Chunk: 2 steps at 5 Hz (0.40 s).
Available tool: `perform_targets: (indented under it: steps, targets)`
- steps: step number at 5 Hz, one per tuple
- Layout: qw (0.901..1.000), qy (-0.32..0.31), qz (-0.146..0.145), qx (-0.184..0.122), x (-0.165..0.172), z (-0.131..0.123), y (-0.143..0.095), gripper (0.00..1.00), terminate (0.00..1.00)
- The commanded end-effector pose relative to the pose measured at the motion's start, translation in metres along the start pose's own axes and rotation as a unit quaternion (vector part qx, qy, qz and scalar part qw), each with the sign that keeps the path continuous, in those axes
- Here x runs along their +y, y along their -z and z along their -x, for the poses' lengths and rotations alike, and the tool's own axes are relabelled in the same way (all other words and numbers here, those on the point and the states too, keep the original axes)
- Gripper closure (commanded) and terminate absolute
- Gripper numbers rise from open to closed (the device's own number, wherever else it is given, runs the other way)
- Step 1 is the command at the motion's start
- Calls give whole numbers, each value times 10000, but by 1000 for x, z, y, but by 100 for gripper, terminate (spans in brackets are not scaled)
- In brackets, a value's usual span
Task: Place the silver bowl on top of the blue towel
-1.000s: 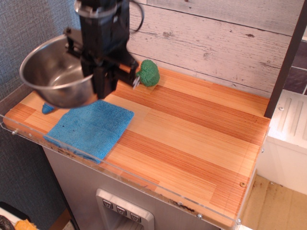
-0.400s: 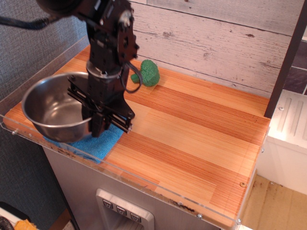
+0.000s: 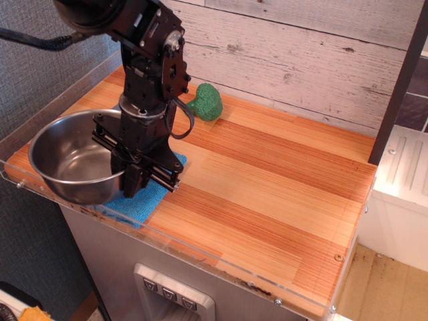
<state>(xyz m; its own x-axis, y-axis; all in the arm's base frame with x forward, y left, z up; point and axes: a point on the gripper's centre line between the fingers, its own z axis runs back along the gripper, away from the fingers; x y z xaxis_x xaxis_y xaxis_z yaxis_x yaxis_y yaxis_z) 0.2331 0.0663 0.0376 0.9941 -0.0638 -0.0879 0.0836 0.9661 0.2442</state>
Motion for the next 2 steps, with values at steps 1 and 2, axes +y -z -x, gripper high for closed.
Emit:
perform_targets:
  steps: [1,2]
  targets:
    - [9989,-186,19,-429,8,-15,-24,100,0]
    - [9983,-151,42,-559,2,-21,-33,100,0]
